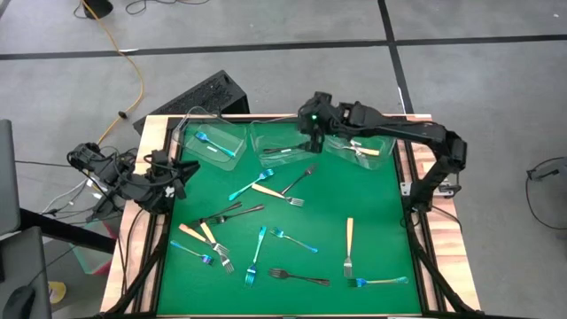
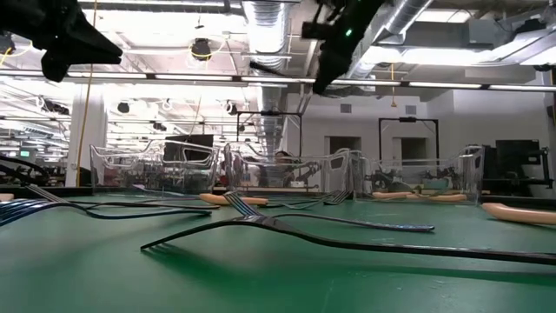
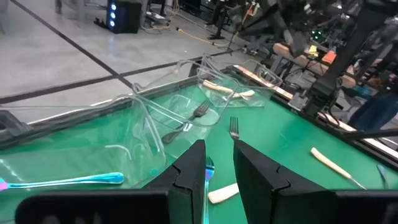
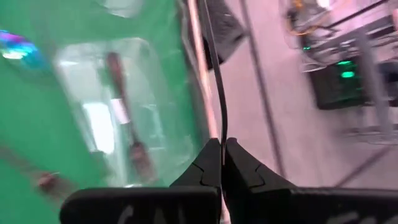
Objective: Sort silverware by color (type)
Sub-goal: Put the brown fork into the middle transparent bin
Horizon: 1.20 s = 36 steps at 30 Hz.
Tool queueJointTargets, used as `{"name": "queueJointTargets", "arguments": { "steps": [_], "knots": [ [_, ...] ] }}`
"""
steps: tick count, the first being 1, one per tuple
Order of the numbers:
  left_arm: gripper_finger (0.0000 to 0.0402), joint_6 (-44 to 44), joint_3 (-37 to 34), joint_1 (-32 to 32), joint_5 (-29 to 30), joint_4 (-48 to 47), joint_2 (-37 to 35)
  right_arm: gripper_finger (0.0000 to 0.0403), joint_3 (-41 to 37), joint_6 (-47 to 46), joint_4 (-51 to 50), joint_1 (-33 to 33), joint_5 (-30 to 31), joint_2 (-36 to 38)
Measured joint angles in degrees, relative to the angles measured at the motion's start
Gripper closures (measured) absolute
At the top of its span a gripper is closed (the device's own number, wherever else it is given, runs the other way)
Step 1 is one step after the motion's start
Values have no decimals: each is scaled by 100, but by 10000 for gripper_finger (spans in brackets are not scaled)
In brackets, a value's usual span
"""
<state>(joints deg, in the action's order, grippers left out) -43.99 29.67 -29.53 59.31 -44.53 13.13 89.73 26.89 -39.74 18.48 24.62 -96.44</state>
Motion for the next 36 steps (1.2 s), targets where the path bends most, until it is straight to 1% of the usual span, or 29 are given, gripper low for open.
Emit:
{"name": "queueJointTargets", "arguments": {
  "steps": [3, 7, 12, 14, 20, 22, 24, 29, 36],
  "knots": [
    [333, 4, 0, 1, 67, -10, -2, 381, -28, 444, -77, -21, 414, -374],
    [333, 11, 0, 1, 111, -42, 0, 381, -28, 983, 71, -37, 775, -903],
    [333, -7, 0, -1, 85, -153, 0, 381, -22, 1107, 225, 39, 844, -1327],
    [333, -7, 0, -1, 95, -157, -2, 381, -23, 1127, 232, 63, 803, -1382],
    [333, -4, 0, 1, 137, -158, -2, 381, -28, 1290, 240, 199, 437, -1623],
    [333, -4, 0, 0, 137, -158, 0, 381, -22, 1303, 428, 271, 174, -1646],
    [333, -4, 0, 1, 137, -157, -1, 381, -22, 1345, 449, 344, 42, -1646],
    [333, -4, 0, 1, 140, -164, 0, 381, -22, 1284, 513, 591, -730, -1639],
    [333, -7, 0, -1, 139, -214, 0, 381, -22, 1395, 788, 857, -1151, -1639]
  ]
}}
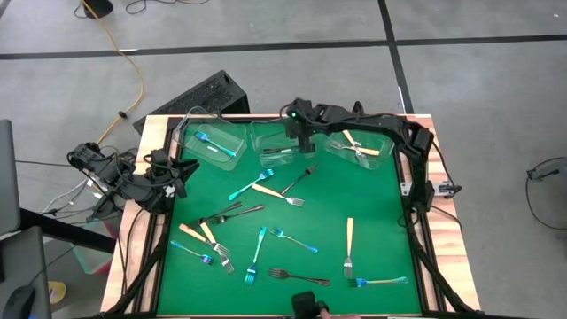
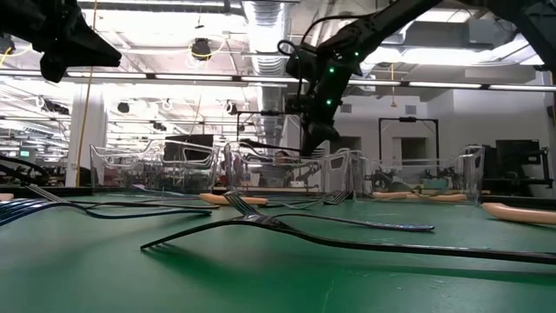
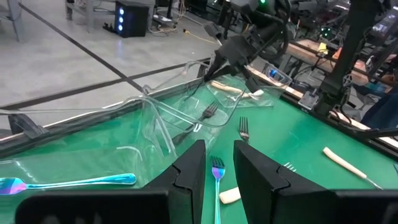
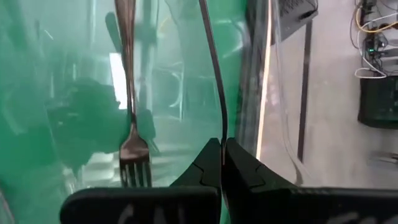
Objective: Sort silverware by color (type)
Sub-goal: Put the brown fork into the middle transparent bin
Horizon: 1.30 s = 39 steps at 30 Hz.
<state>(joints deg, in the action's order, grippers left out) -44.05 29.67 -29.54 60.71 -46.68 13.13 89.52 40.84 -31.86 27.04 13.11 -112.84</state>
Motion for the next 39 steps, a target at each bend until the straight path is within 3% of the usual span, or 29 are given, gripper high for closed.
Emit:
{"name": "queueJointTargets", "arguments": {
  "steps": [5, 16, 29, 39],
  "knots": [
    [333, 0, 0, 0, 132, -19, 0, 381, 2, -13, -8, 94, -399, -39],
    [333, 0, 0, 0, 278, -22, 0, 381, 7, 225, -192, 238, -420, -554],
    [333, 0, 0, 0, 479, -24, 0, 376, 4, 248, -302, 321, -626, -658],
    [333, 0, 0, 0, 490, -24, 0, 372, 4, 164, -417, 352, -1174, -658]
  ]
}}
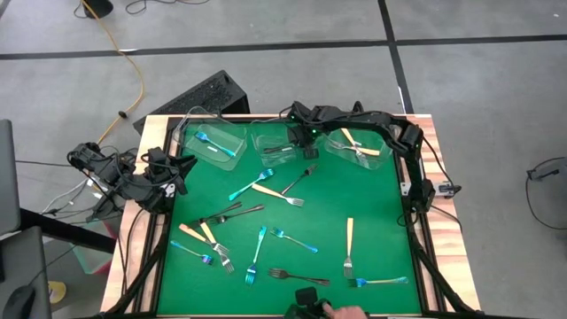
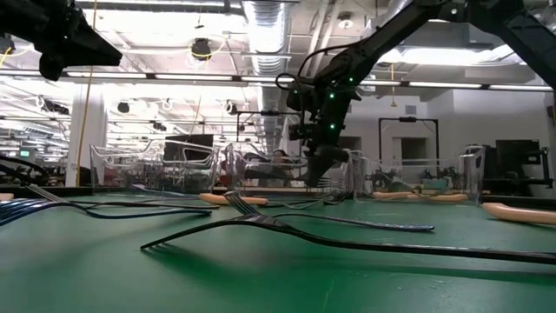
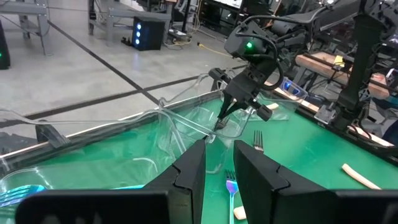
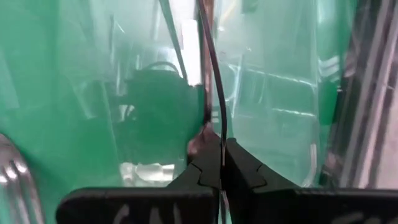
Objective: Sort silverware by color (type)
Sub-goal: Put the brown fork into the middle transparent bin, then put the blue fork into the left transparent bin
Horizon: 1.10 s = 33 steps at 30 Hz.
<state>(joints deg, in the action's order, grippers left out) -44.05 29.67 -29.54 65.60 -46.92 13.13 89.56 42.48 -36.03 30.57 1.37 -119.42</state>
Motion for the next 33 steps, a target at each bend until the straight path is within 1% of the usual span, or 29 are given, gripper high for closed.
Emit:
{"name": "queueJointTargets", "arguments": {
  "steps": [7, 16, 33],
  "knots": [
    [333, 0, 0, 0, 0, 0, 0, 371, 0, -2, -2, 36, -292, 1],
    [333, 0, 0, 0, -2, 0, 0, 353, 0, -46, -49, 122, -306, 2],
    [333, -4, 0, 0, -4, 0, 0, 350, 0, -46, -33, 120, -302, 7]
  ]
}}
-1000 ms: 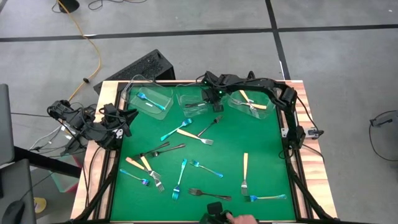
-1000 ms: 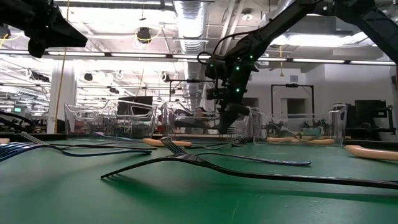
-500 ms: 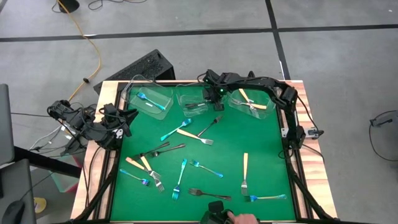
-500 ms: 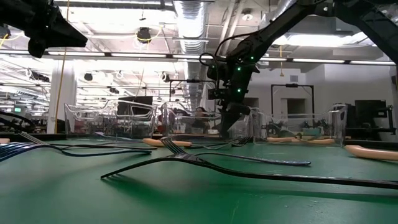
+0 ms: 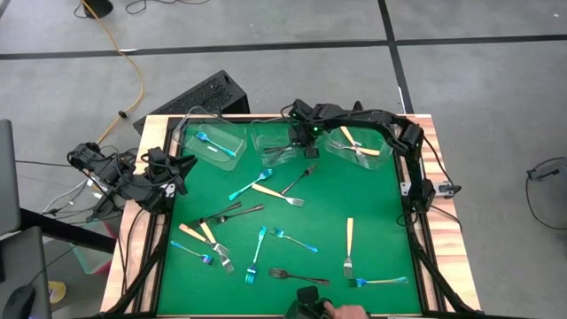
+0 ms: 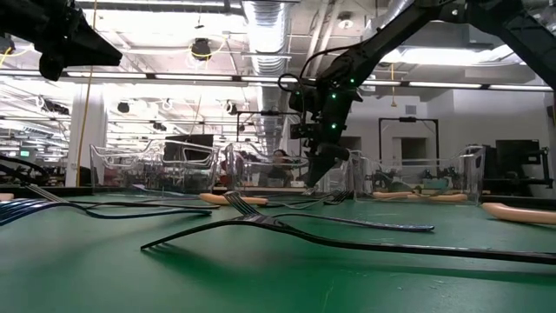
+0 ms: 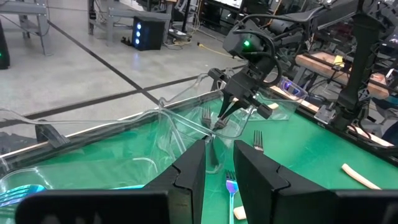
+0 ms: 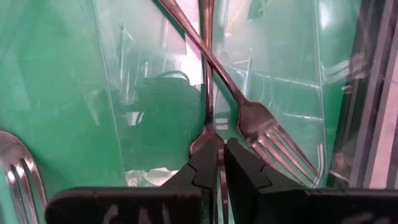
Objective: Sort silverware by color (type)
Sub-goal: Put the blue fork into the left transparent bin
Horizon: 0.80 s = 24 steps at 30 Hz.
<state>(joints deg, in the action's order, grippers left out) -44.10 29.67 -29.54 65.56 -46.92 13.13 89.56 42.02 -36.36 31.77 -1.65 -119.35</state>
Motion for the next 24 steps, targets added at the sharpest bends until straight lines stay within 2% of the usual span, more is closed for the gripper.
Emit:
{"name": "queueJointTargets", "arguments": {
  "steps": [8, 16, 24],
  "knots": [
    [333, -4, 0, 0, -4, 0, 0, 350, 601, -163, -446, -74, 4, 4],
    [333, -17, 0, 0, -77, 3, 0, 350, 1881, -251, -1529, -261, 27, 15],
    [333, -28, 0, 2, -79, 4, 0, 350, 3117, -468, -2707, -779, 26, 15]
  ]
}}
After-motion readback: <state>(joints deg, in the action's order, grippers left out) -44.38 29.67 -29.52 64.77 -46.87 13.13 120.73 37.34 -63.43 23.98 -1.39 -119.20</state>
